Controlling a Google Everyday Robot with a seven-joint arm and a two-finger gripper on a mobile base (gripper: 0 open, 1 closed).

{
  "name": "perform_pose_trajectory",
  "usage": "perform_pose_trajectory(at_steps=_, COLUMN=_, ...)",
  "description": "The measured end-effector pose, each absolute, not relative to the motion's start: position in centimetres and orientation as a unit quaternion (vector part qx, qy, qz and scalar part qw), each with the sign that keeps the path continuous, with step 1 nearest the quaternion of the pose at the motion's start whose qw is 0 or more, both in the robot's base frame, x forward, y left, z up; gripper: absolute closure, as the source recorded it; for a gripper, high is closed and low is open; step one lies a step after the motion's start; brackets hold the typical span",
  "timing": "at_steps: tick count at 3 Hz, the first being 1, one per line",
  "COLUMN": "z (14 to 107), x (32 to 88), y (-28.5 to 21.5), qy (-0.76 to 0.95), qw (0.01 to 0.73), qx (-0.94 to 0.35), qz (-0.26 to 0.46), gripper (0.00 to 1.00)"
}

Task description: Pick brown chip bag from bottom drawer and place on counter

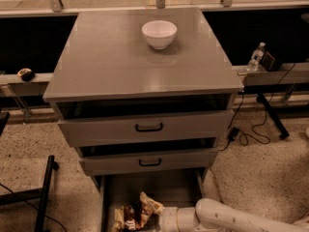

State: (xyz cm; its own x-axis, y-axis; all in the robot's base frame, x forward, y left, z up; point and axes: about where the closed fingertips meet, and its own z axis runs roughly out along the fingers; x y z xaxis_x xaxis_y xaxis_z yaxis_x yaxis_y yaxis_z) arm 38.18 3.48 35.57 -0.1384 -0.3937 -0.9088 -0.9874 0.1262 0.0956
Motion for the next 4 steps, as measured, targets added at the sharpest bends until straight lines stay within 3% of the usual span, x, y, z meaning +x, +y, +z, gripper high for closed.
perform_pose_trajectory(at_steps=3, z=28.7, x=47.6, y=5.4, qy=0.638, qw=0.414, qx=-0.533, qz=0.371, gripper=0.00)
perform_pose_trajectory(at_steps=4, z=24.4, x=49.2, y=6.3, qy=0.666, qw=0.393, qx=-0.506, qz=0.381, gripper=0.03)
